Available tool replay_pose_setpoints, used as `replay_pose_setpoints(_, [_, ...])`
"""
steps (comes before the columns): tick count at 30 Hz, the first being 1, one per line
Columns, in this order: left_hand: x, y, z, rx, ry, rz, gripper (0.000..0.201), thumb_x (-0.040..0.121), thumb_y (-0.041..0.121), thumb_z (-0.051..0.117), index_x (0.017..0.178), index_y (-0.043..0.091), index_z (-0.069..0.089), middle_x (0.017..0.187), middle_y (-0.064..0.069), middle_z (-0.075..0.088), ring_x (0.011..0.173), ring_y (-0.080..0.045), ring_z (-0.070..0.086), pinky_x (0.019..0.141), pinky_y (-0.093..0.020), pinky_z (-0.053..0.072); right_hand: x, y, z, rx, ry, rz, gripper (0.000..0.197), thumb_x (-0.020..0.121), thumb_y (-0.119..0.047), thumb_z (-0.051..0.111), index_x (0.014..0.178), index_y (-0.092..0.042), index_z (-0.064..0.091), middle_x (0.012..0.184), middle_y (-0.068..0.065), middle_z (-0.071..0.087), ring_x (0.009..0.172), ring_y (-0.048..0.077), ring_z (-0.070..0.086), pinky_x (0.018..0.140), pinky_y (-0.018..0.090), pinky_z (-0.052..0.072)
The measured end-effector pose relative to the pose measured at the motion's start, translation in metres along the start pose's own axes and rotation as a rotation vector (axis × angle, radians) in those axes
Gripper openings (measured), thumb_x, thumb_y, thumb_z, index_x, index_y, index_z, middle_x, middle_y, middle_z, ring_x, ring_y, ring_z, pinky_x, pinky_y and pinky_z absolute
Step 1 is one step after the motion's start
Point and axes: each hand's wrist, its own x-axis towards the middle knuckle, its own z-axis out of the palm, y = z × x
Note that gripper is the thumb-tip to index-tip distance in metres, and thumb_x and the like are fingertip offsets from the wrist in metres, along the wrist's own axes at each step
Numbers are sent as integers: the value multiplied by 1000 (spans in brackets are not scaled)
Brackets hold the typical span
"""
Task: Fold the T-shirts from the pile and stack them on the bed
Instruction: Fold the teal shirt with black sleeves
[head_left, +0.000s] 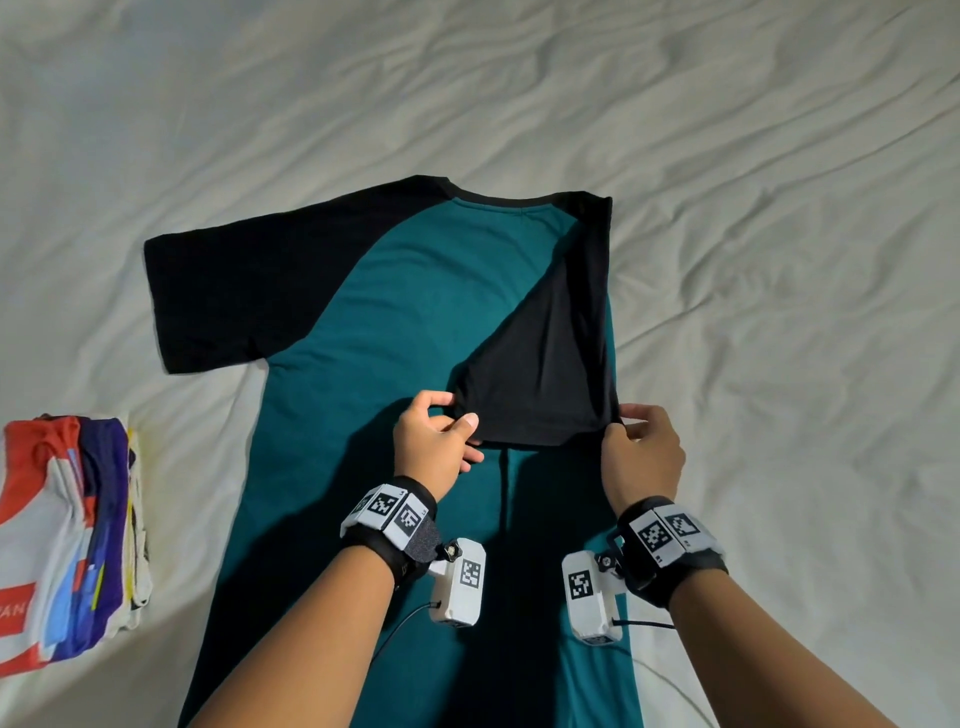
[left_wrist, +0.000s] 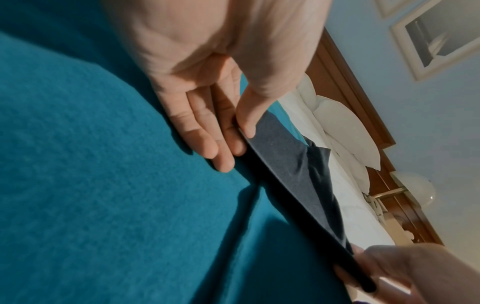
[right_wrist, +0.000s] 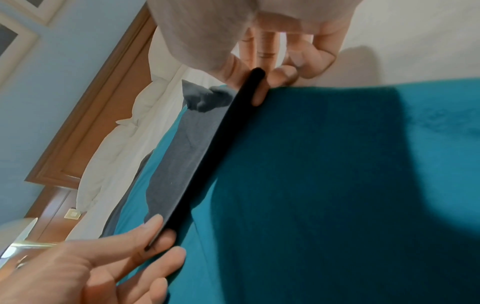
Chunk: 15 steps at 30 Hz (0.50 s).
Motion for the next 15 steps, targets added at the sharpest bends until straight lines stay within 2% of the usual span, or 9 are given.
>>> replay_pose_setpoints(2, [1, 0, -1, 66, -20, -20, 31, 92, 10, 69, 119, 12, 54, 76, -12, 73, 57, -27, 71, 47, -31, 51, 0, 0, -1, -44, -20, 32, 20, 89, -18, 54, 107, -25, 58, 85, -8, 64, 83, 19, 64, 72, 33, 46])
replay_pose_setpoints(4, [2, 3, -1, 329, 37, 32, 33, 87, 24, 71, 116, 21, 55, 83, -5, 72, 68, -23, 71, 64, -36, 56, 2, -1, -2, -132, -53, 35, 25, 85, -23, 54, 109, -28, 55, 96, -7, 64, 90, 22, 63, 79, 38, 51])
replay_pose_setpoints(6, [3, 7, 3, 665, 164, 188, 38, 85, 41, 69, 116, 25, 55, 102, 0, 65, 93, -23, 61, 83, -41, 51, 7, -6, -2, -202, -19, -31, 28, 83, -26, 53, 112, -27, 53, 108, -3, 59, 103, 23, 56, 85, 41, 48])
replay_pose_setpoints(9, [11, 15, 15, 940, 257, 538, 52, 93, 48, 56, 136, 19, 53, 133, -12, 50, 121, -33, 47, 95, -51, 44, 30, -28, 7, -178, 55, -204, 31, 90, -30, 53, 119, -20, 56, 120, 2, 54, 116, 24, 45, 98, 45, 42])
replay_pose_setpoints(10, [16, 17, 20, 1024, 239, 585, 57, 97, 47, 51, 146, 18, 46, 146, -16, 43, 134, -36, 41, 103, -55, 40, 42, -38, 12, -161, 56, -251, 32, 93, -33, 54, 121, -18, 58, 123, 4, 55, 118, 26, 45, 101, 46, 40])
replay_pose_setpoints(12, [30, 13, 27, 1137, 143, 576, 65, 103, 47, 37, 159, 17, 25, 165, -18, 19, 153, -38, 16, 117, -61, 23, 68, -61, 21, -167, 32, -307, 40, 97, -44, 55, 124, -15, 59, 126, 6, 57, 121, 28, 45, 103, 46, 38])
replay_pose_setpoints(13, [36, 7, 30, 1162, 102, 564, 67, 104, 48, 31, 162, 17, 16, 169, -17, 8, 156, -37, 4, 121, -63, 15, 83, -72, 26, -176, 13, -309, 45, 97, -49, 55, 126, -15, 59, 127, 6, 58, 123, 29, 46, 103, 47, 38])
replay_pose_setpoints(15, [45, -5, 32, 1185, 75, 571, 70, 104, 51, 18, 163, 15, 8, 170, -16, -1, 157, -34, -4, 122, -64, 8, 110, -93, 35, -184, -23, -281, 51, 94, -56, 56, 128, -18, 58, 124, 4, 61, 123, 30, 49, 105, 47, 39])
